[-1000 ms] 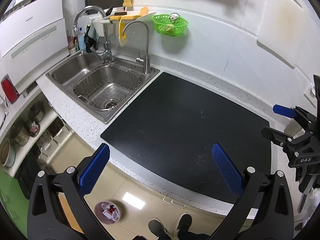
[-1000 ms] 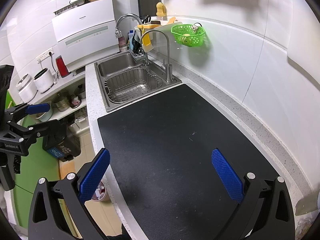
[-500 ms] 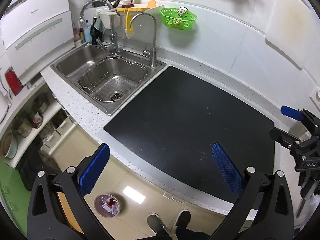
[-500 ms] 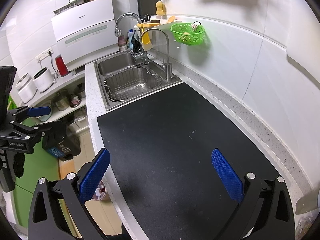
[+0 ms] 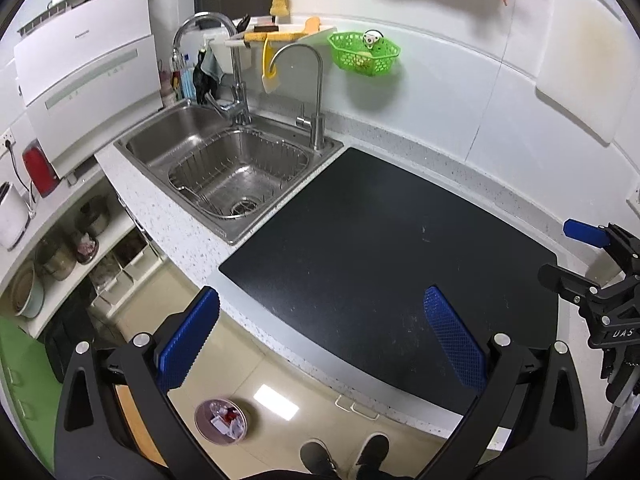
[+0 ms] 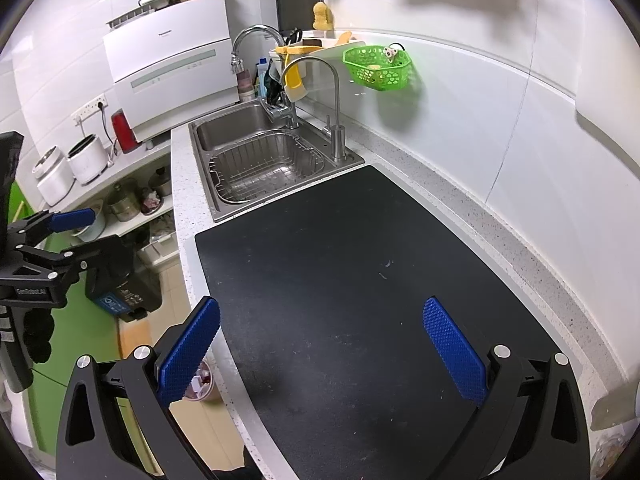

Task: Collect trash

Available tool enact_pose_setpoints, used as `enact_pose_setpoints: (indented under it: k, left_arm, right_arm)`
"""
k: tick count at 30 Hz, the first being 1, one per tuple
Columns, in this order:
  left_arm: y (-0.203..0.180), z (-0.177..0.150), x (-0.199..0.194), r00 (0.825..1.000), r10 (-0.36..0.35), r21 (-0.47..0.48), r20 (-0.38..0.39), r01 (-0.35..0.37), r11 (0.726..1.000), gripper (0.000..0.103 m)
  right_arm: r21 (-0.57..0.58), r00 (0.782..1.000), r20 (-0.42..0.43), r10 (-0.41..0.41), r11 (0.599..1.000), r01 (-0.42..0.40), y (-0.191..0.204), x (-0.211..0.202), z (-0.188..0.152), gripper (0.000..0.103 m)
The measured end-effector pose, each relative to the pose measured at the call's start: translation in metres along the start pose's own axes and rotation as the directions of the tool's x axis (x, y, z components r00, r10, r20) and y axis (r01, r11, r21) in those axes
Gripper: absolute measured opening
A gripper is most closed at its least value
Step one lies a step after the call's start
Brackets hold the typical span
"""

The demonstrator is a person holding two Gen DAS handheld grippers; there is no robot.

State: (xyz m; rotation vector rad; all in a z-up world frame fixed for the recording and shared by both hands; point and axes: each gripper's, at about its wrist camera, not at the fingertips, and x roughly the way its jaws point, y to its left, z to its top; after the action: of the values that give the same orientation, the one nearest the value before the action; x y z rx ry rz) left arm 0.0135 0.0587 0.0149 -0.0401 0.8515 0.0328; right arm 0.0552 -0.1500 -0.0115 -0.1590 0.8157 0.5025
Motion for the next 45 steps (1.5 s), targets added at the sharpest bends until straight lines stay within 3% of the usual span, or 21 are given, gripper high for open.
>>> enact_pose_setpoints:
  k: [45]
  left_arm:
    - [-0.0016, 0.0034, 0.0017, 1.000, -0.014, -0.005, -0.006, 0.014, 1.000, 0.100]
  right_arm:
    - [-0.004, 1.000, -0.002, 0.003, 1.000, -0.003, -0.0012, 0.0027, 0.0047, 0.097]
